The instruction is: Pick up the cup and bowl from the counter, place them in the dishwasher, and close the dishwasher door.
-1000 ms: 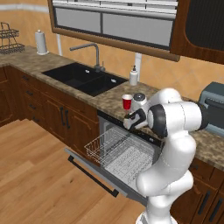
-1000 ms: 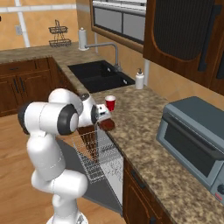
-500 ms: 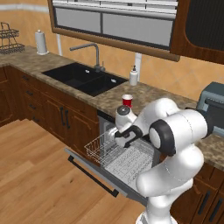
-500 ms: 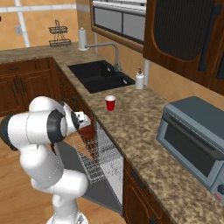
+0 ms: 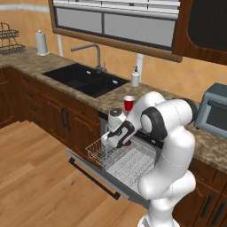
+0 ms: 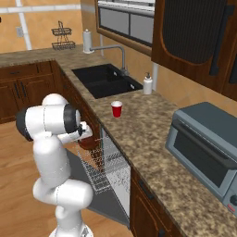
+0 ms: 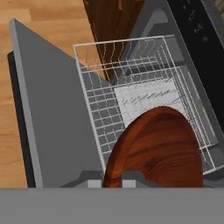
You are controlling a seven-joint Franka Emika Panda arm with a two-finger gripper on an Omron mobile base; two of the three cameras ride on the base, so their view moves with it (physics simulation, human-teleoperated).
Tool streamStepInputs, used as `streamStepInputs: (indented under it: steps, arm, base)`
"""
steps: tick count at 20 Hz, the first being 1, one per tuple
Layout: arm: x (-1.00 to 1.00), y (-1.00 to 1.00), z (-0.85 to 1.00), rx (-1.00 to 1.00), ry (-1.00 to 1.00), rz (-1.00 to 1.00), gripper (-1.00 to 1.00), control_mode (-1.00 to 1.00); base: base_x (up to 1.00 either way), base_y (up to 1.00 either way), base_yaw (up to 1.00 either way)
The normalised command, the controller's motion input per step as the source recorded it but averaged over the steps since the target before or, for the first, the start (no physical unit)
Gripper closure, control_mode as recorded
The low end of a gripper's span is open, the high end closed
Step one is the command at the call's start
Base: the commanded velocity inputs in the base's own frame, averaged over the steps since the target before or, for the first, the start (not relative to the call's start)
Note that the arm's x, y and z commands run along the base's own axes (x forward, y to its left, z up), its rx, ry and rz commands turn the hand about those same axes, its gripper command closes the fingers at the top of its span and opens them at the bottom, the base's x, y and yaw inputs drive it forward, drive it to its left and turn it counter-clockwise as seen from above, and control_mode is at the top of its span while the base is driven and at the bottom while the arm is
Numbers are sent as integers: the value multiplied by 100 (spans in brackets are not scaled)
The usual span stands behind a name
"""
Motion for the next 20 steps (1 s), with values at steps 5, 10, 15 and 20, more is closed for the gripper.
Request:
streamStepInputs:
  steps: [5, 10, 15, 20]
  arm:
    - [47, 1, -68, 0, 6, -2, 100, -100]
    - [27, 5, -62, 0, 0, -3, 100, -100]
    - [38, 0, -63, 0, 0, -5, 100, -100]
    - [43, 0, -58, 0, 0, -6, 100, -100]
  base:
    - [0, 0, 0]
    - [0, 0, 0]
    - [0, 0, 0]
    - [0, 0, 0]
